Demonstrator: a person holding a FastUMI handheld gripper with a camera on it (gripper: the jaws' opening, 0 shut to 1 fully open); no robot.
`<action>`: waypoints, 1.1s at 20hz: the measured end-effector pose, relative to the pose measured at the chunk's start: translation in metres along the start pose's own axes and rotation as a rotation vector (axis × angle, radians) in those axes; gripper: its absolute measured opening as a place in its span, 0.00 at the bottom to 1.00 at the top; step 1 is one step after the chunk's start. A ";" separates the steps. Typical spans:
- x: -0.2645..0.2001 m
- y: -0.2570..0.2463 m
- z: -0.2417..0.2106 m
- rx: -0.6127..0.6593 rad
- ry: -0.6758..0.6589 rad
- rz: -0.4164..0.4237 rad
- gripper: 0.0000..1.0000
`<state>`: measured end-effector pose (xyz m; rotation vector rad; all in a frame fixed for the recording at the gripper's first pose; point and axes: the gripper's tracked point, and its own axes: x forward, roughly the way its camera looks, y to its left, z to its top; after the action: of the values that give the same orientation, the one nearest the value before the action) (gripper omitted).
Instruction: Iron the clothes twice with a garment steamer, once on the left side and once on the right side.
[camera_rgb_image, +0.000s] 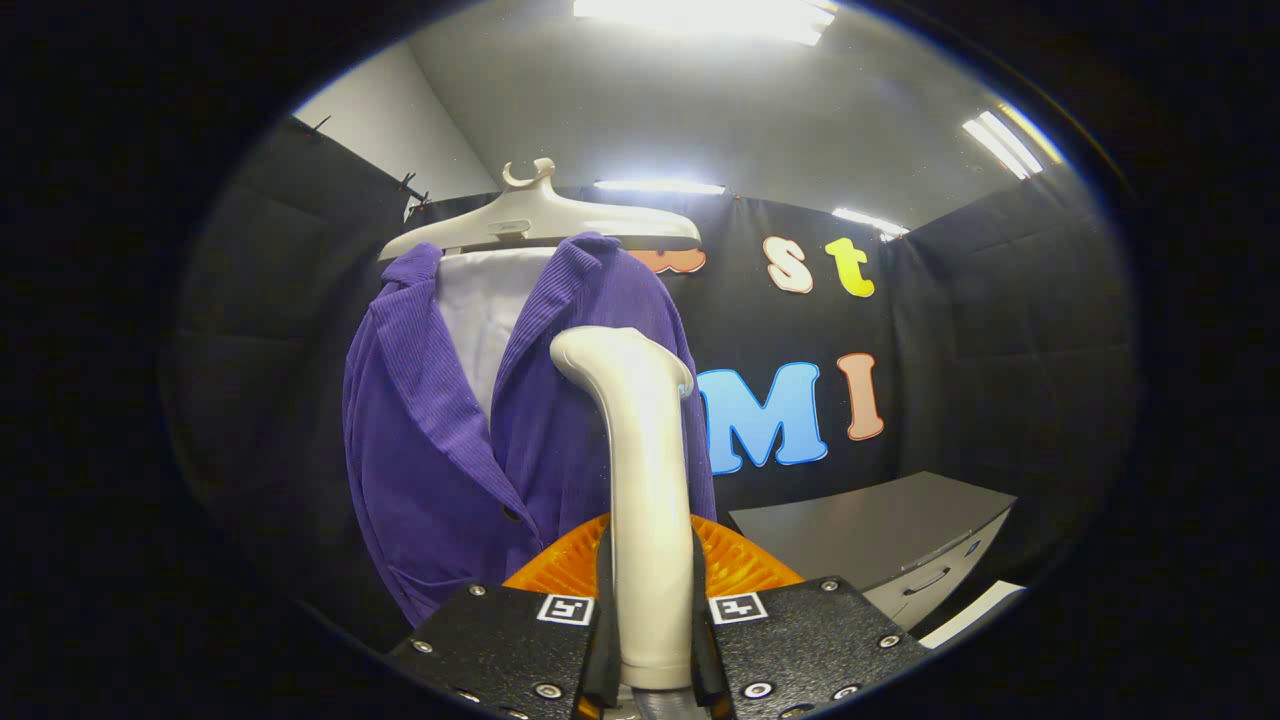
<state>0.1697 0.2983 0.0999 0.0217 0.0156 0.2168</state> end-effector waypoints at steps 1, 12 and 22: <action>-0.003 0.000 -0.008 -0.007 0.006 0.002 0.27; -0.029 -0.003 -0.111 -0.096 0.127 -0.002 0.27; -0.056 0.000 -0.206 -0.113 0.266 0.024 0.27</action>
<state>0.1112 0.2903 -0.1050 -0.1196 0.2685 0.2426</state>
